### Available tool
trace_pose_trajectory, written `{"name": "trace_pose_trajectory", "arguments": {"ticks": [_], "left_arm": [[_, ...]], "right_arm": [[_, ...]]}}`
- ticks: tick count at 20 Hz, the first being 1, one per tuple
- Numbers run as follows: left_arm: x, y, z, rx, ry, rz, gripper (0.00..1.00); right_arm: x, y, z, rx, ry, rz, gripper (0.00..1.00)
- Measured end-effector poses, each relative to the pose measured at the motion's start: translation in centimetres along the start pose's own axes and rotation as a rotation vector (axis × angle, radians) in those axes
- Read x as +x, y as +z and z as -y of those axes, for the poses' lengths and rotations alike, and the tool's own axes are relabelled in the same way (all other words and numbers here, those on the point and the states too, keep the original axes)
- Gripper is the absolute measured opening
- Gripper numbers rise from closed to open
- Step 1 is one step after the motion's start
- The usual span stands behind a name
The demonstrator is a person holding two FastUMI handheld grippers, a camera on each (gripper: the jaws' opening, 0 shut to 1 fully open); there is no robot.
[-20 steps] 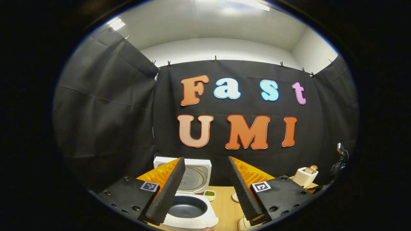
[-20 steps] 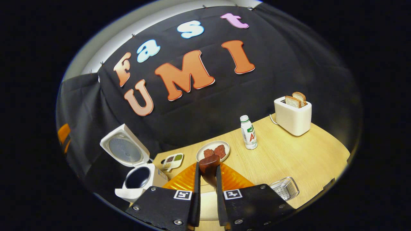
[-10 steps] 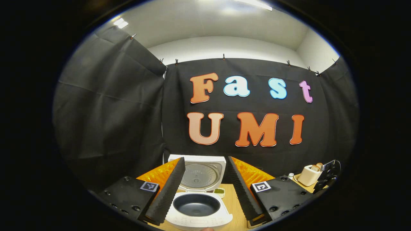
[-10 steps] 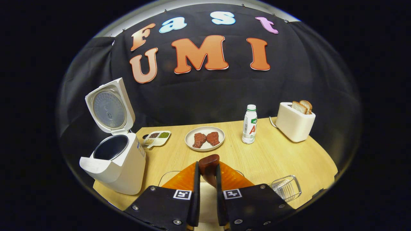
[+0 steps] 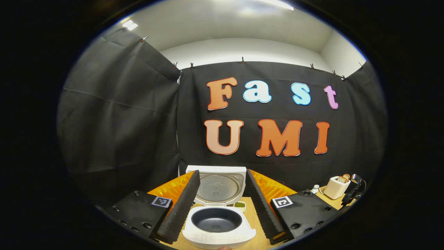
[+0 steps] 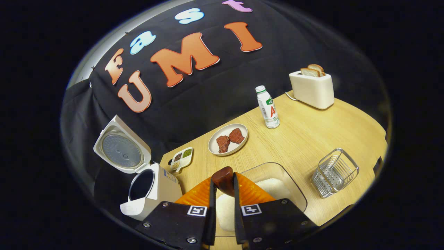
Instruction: Close the left gripper, press the button to open the rice cooker; take a wooden spoon from the chopstick holder with the right hand, scoop a spoonful of rice and pour it into the rice cooker, then put the wooden spoon back into the chopstick holder.
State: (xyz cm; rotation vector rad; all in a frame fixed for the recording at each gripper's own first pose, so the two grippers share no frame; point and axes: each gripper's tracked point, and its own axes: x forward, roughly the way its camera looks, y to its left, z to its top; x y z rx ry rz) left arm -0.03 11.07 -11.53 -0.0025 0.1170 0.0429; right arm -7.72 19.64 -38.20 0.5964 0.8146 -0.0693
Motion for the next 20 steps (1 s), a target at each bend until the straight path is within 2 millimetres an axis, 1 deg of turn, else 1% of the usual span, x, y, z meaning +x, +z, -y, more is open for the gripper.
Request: {"name": "trace_pose_trajectory", "arguments": {"ticks": [2, 6, 9, 12, 15, 16, 20], "left_arm": [[-0.1, -0.1, 0.0, 0.004, -0.004, -0.002, 0.9], [-0.1, -0.3, 0.1, 0.011, -0.011, -0.009, 0.9], [-0.3, -0.6, 0.0, 0.011, -0.012, -0.019, 0.9], [-0.5, -0.9, -0.1, 0.008, -0.012, -0.022, 0.9], [-0.8, -0.8, 0.3, 0.006, -0.016, -0.021, 0.9], [-0.9, -0.7, 0.6, 0.005, -0.019, -0.021, 0.9], [-0.5, -0.5, 1.8, 0.006, -0.034, -0.015, 0.9]], "right_arm": [[0.0, -0.2, -0.1, 0.077, 0.009, -0.023, 0.22], [0.1, -0.4, 0.4, 0.231, 0.015, -0.06, 0.22], [-0.1, -0.4, 1.5, 0.359, 0.023, -0.088, 0.22], [-0.5, 0.1, 2.9, 0.528, 0.054, -0.103, 0.22], [-1.3, 1.1, 4.1, 0.644, 0.089, -0.088, 0.22], [-1.8, 1.5, 4.3, 0.661, 0.099, -0.085, 0.22], [-2.6, 3.6, 4.8, 0.771, 0.171, -0.072, 0.22]]}}
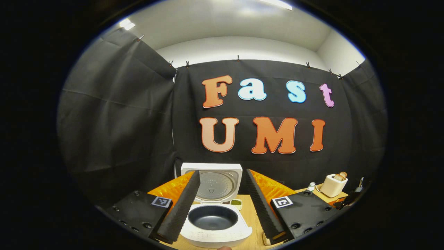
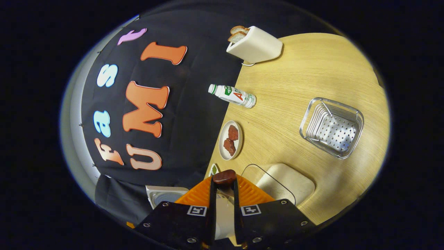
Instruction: Close the left gripper, press the button to open the rice cooker; take a wooden spoon from the chopstick holder with the right hand, scoop a spoonful of rice and pour it into the rice cooker, then put the wooden spoon back into the chopstick holder.
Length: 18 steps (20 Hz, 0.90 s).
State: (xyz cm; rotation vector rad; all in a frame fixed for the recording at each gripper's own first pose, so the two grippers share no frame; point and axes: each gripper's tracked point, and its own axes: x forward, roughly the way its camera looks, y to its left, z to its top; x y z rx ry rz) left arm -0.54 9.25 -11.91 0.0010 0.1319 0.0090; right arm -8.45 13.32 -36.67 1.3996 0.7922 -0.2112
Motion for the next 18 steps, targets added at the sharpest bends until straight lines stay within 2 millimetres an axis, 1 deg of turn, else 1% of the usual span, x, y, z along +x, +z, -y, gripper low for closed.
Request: {"name": "trace_pose_trajectory", "arguments": {"ticks": [4, 8, 10, 12, 13, 14, 18], "left_arm": [[0.0, 0.4, 0.3, 0.009, 0.0, 0.012, 0.9], [0.1, 0.9, 0.6, 0.02, 0.002, 0.021, 0.9], [0.2, 1.1, 0.7, 0.019, 0.003, 0.026, 0.9], [0.2, 1.2, 0.9, 0.014, 0.004, 0.026, 0.9], [0.1, 1.1, 0.9, 0.012, 0.006, 0.026, 0.9], [0.1, 1.0, 0.9, 0.011, 0.007, 0.025, 0.9], [0.0, 1.1, 0.4, 0.014, 0.017, 0.022, 0.9]], "right_arm": [[-0.5, 1.4, -1.3, 0.097, 0.092, -0.007, 0.22], [-1.2, 2.8, -3.2, 0.204, 0.184, -0.022, 0.22], [-1.4, 3.1, -3.8, 0.224, 0.216, -0.025, 0.21], [-1.8, 3.1, -4.6, 0.246, 0.236, -0.033, 0.21], [-1.9, 3.0, -5.1, 0.257, 0.253, -0.038, 0.17], [-1.9, 3.0, -5.9, 0.259, 0.268, -0.045, 0.21], [-1.4, 1.9, -8.1, 0.264, 0.295, -0.07, 0.21]]}}
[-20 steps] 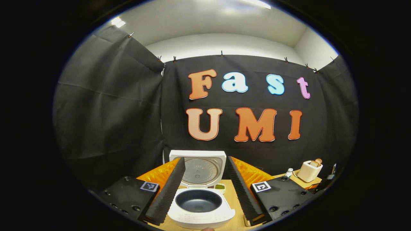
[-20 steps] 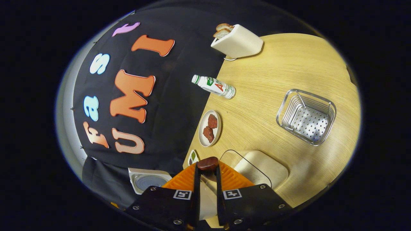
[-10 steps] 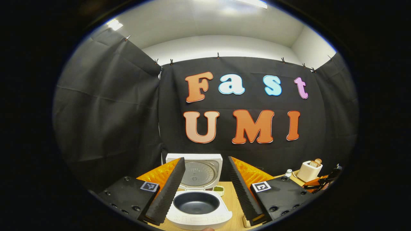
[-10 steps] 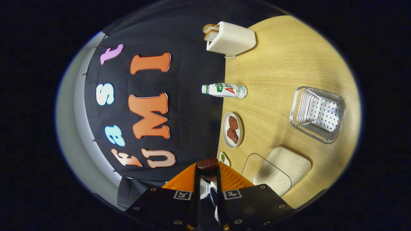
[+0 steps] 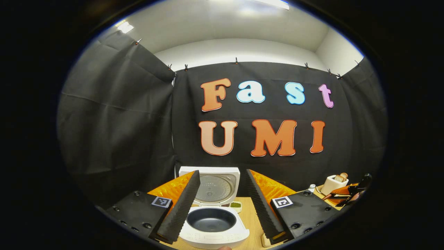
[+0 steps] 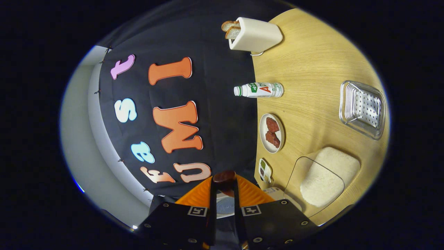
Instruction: Close the left gripper, press the button to open the rice cooker; take a wooden spoon from the chopstick holder with the right hand, scoop a spoonful of rice and pour it into the rice cooker, then put the wooden spoon back into the chopstick holder.
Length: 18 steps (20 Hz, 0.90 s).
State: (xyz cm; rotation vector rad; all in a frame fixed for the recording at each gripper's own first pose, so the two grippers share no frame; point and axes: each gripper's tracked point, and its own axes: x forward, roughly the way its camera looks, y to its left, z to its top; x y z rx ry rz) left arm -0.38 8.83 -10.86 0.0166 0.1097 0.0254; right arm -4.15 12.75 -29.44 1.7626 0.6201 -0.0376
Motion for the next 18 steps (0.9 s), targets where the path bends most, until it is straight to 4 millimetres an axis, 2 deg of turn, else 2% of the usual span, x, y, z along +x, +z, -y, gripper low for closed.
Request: {"name": "trace_pose_trajectory", "arguments": {"ticks": [6, 10, 11, 12, 18], "left_arm": [[-0.2, -0.1, -2.6, 0.0, 0.044, 0.005, 0.9], [-0.4, -0.4, -5.7, -0.007, 0.092, 0.007, 0.9], [-0.5, -0.5, -6.6, -0.005, 0.105, 0.009, 0.89], [-0.4, -0.6, -7.4, -0.002, 0.119, 0.009, 0.89], [-0.2, -1.5, -11.6, 0.001, 0.179, 0.004, 0.9]], "right_arm": [[4.3, -5.3, -2.9, -0.013, 0.041, -0.103, 0.21], [7.9, -10.1, -4.2, -0.031, 0.053, -0.189, 0.21], [8.8, -11.4, -4.4, -0.041, 0.053, -0.21, 0.26], [9.6, -12.5, -4.5, -0.047, 0.054, -0.227, 0.22], [14.5, -19.1, -5.0, -0.142, 0.029, -0.309, 0.21]]}}
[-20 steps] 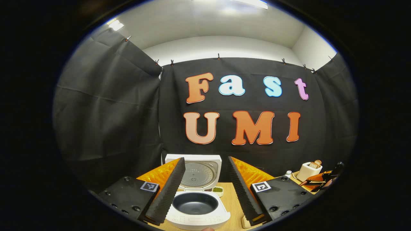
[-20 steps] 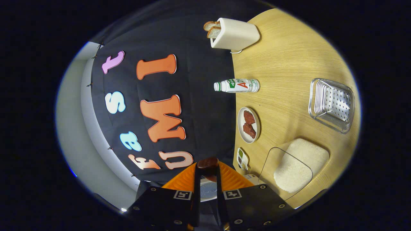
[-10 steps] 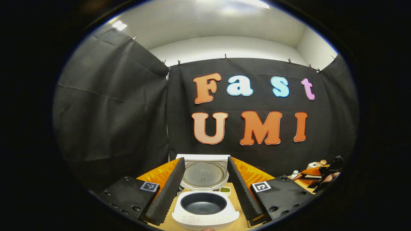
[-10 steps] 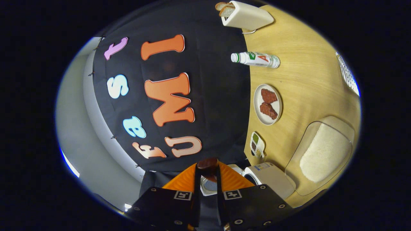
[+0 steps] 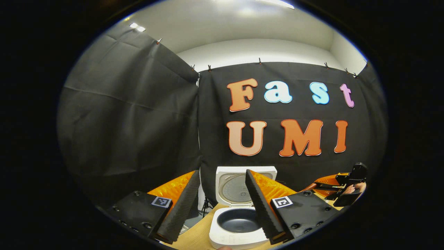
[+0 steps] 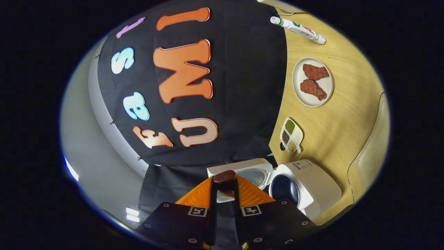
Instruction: Close the left gripper, press the button to open the rice cooker; take a wooden spoon from the chopstick holder with the right hand, scoop a spoonful of rice and pour it into the rice cooker, then put the wooden spoon back into the chopstick holder.
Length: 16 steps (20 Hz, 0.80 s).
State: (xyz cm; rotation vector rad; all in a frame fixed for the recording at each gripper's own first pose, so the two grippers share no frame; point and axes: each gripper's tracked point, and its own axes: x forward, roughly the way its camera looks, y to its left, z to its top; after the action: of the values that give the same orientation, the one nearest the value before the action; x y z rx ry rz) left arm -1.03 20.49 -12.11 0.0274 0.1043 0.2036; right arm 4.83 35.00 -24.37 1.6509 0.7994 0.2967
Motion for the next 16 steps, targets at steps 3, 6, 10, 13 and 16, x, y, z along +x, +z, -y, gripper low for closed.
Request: {"name": "trace_pose_trajectory", "arguments": {"ticks": [3, 6, 10, 13, 16], "left_arm": [[0.7, -1.0, -1.5, -0.014, 0.019, -0.02, 0.9], [0.7, -1.9, -2.9, -0.025, 0.035, -0.037, 0.9], [0.4, -2.7, -3.4, -0.035, 0.053, -0.057, 0.9], [0.4, -3.3, -3.6, -0.029, 0.063, -0.068, 0.9], [0.1, -3.4, -4.6, -0.028, 0.07, -0.071, 0.9]], "right_arm": [[2.4, -2.4, 0.1, -0.108, -0.033, -0.029, 0.21], [4.2, -4.4, 0.3, -0.219, -0.069, -0.057, 0.21], [6.1, -6.5, 1.1, -0.425, -0.124, -0.078, 0.21], [7.2, -8.2, 0.8, -0.581, -0.133, -0.097, 0.21], [7.9, -9.3, 0.2, -0.74, -0.143, -0.085, 0.21]]}}
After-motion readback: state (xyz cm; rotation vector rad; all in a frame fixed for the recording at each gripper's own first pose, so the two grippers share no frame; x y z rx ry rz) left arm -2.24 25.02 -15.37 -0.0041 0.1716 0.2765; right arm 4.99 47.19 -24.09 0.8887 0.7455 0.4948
